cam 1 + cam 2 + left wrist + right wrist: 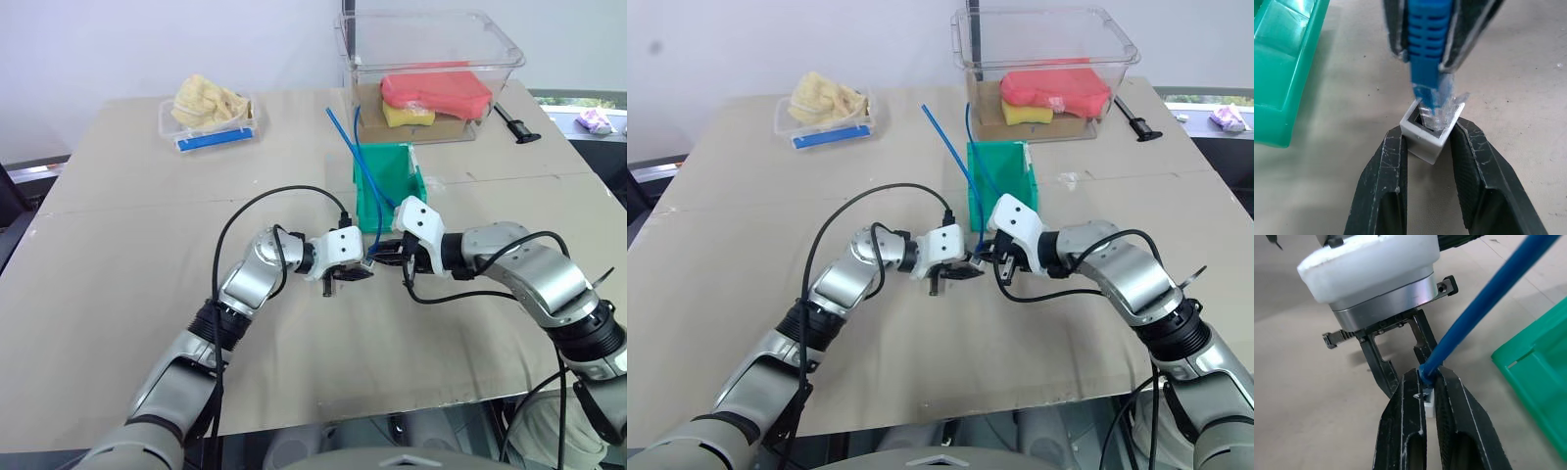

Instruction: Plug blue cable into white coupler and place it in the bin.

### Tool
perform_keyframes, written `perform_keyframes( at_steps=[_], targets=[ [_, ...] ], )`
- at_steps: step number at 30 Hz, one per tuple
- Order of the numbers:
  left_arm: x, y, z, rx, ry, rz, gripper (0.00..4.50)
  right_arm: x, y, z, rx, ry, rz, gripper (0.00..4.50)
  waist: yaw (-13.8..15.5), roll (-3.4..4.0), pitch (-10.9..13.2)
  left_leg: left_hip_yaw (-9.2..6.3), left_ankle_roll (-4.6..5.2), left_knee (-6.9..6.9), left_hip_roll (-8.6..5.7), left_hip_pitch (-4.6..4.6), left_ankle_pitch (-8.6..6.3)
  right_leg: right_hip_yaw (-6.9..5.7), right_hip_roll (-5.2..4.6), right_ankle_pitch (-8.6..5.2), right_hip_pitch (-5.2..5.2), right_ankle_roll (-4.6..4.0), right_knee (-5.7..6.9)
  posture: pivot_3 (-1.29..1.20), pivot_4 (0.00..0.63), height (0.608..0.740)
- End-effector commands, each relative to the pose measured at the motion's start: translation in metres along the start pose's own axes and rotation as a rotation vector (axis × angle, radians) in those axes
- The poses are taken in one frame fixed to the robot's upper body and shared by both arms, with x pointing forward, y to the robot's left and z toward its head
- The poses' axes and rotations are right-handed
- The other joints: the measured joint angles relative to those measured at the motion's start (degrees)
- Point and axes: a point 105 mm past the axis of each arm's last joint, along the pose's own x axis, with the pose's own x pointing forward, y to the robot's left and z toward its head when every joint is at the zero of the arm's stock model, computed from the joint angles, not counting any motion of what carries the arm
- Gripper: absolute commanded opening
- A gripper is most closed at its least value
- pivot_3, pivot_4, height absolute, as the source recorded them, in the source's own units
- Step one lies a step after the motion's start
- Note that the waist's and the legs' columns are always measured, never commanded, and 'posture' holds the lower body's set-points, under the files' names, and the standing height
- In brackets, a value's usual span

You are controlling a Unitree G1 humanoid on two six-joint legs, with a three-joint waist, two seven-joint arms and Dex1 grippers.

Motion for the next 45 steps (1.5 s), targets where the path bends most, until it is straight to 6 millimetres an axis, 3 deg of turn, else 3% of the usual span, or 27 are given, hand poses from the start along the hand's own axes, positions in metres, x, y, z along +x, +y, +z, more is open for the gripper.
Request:
perform_keyframes(
  at_steps=[1, 25, 31, 39, 43, 45],
  targets=[
    [0.000, 0.003, 0.006, 0.034, -0.004, 0.004, 0.74, 0.002, -0.002, -0.022, 0.014, 0.106, -0.001, 0.00, 0.0, 0.00, 0.0, 0.00, 0.00, 0.00, 0.00, 0.02, 0.00, 0.01, 0.00, 0.00, 0.01, 0.00, 0.00, 0.00, 0.150, 0.740],
    [0.000, 0.005, 0.011, 0.040, -0.014, 0.009, 0.74, 0.011, -0.001, -0.017, -0.066, 0.186, 0.060, 0.00, 0.0, 0.02, -0.1, -0.05, -0.01, 0.01, 0.00, 0.05, 0.00, 0.00, -0.01, 0.01, 0.04, 0.00, 0.00, 0.00, 0.150, 0.740],
    [0.000, 0.005, 0.012, 0.038, -0.017, 0.009, 0.74, 0.017, 0.013, -0.025, -0.064, 0.212, 0.106, 0.00, 0.0, 0.03, -0.1, -0.06, 0.00, 0.01, 0.00, 0.04, 0.00, 0.00, 0.00, 0.01, 0.04, 0.00, 0.00, 0.00, 0.150, 0.740],
    [0.000, 0.004, 0.013, 0.035, -0.023, 0.009, 0.74, 0.029, 0.022, -0.055, -0.006, 0.255, 0.129, 0.00, -0.2, 0.06, -0.7, -0.06, 0.00, 0.00, 0.01, 0.11, 0.00, 0.01, 0.01, 0.01, 0.08, 0.00, 0.02, 0.00, 0.150, 0.740],
    [-0.001, 0.004, 0.014, 0.029, -0.028, 0.014, 0.74, 0.027, 0.014, -0.049, -0.017, 0.193, 0.092, 0.00, -0.2, 0.09, -0.8, -0.06, 0.08, 0.00, 0.03, 0.32, -0.05, 0.00, 0.05, 0.00, 0.29, 0.01, 0.00, 0.00, 0.150, 0.740],
    [-0.002, 0.004, 0.014, 0.017, -0.035, 0.020, 0.74, 0.022, 0.004, -0.031, -0.053, 0.090, 0.041, 0.00, -0.2, 0.09, -0.8, -0.08, 0.18, -0.01, 0.03, 0.37, -0.11, 0.01, 0.05, -0.01, 0.32, 0.02, 0.01, 0.00, 0.150, 0.740]
  ],
)
